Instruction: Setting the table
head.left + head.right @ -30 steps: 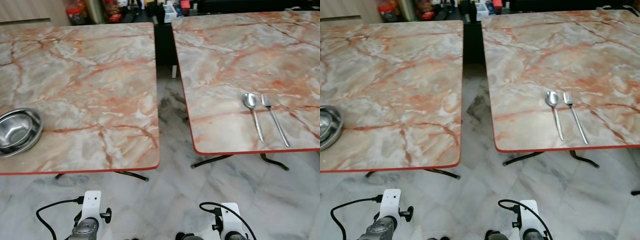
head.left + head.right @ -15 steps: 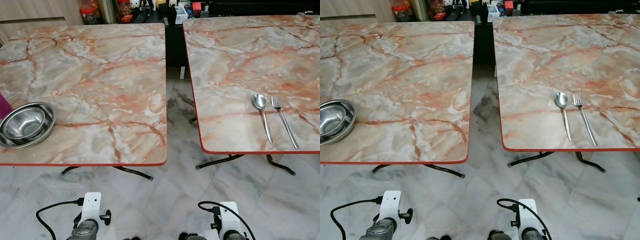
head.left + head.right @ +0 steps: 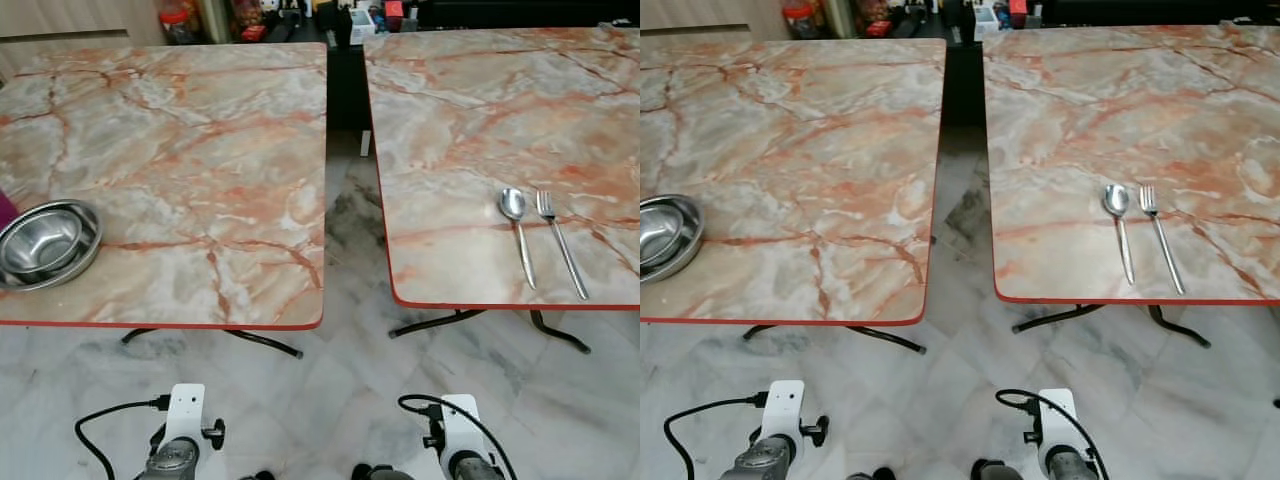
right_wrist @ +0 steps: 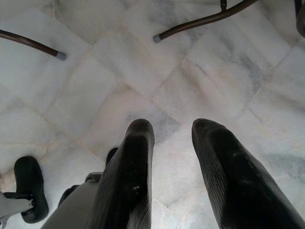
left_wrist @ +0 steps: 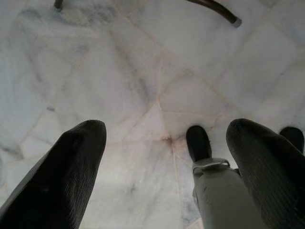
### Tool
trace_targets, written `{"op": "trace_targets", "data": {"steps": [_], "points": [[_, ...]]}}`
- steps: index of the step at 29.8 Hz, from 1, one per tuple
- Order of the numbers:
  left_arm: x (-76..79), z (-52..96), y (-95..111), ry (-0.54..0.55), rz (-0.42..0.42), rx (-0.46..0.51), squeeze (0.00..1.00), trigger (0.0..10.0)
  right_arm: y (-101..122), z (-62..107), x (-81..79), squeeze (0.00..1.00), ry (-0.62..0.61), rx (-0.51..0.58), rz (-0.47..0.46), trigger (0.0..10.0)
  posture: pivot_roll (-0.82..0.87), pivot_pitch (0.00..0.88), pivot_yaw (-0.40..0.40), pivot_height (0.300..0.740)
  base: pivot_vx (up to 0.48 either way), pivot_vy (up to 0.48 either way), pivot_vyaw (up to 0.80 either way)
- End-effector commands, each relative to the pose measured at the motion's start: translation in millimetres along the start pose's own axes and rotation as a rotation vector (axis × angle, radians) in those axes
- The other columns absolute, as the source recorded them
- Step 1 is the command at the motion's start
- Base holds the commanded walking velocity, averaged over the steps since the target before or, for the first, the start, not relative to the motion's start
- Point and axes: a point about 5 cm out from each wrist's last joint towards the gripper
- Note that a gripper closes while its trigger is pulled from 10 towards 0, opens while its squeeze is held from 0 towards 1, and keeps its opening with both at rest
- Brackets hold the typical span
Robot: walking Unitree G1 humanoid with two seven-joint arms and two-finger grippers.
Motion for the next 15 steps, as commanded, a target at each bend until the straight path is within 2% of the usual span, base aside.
{"op": "trace_targets", "data": {"steps": [1, 7, 15], "points": [[-1.2, 2.0, -10.7, 0.001, 0.002, -0.037, 0.00, 10.0, -4.5, 1.2, 0.7, 0.00, -0.002, -0.016, -0.013, 10.0, -0.13, 0.171, 0.034, 0.740, 0.000, -0.480, 0.00], [-1.2, 2.3, -12.1, 0.002, 0.006, -0.041, 0.00, 10.0, -6.0, 1.6, 0.0, 0.00, 0.002, -0.022, -0.010, 10.0, -0.13, 0.170, 0.033, 0.740, 0.000, -0.411, -0.69], [0.0, 2.6, -12.8, -0.002, 0.004, -0.038, 0.00, 10.0, -6.5, 2.2, 1.2, 0.00, 0.005, -0.011, 0.003, 10.0, -0.13, 0.174, 0.032, 0.740, 0.000, 0.000, 0.00]]}}
Point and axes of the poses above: a point about 5 cm out from each wrist's last joint towards the gripper, its own z axis pointing back from the gripper into the wrist, its own y axis along the axis of the wrist's last joint, x = y × z, and after that the axes turned 2 degrees about z, right-handed
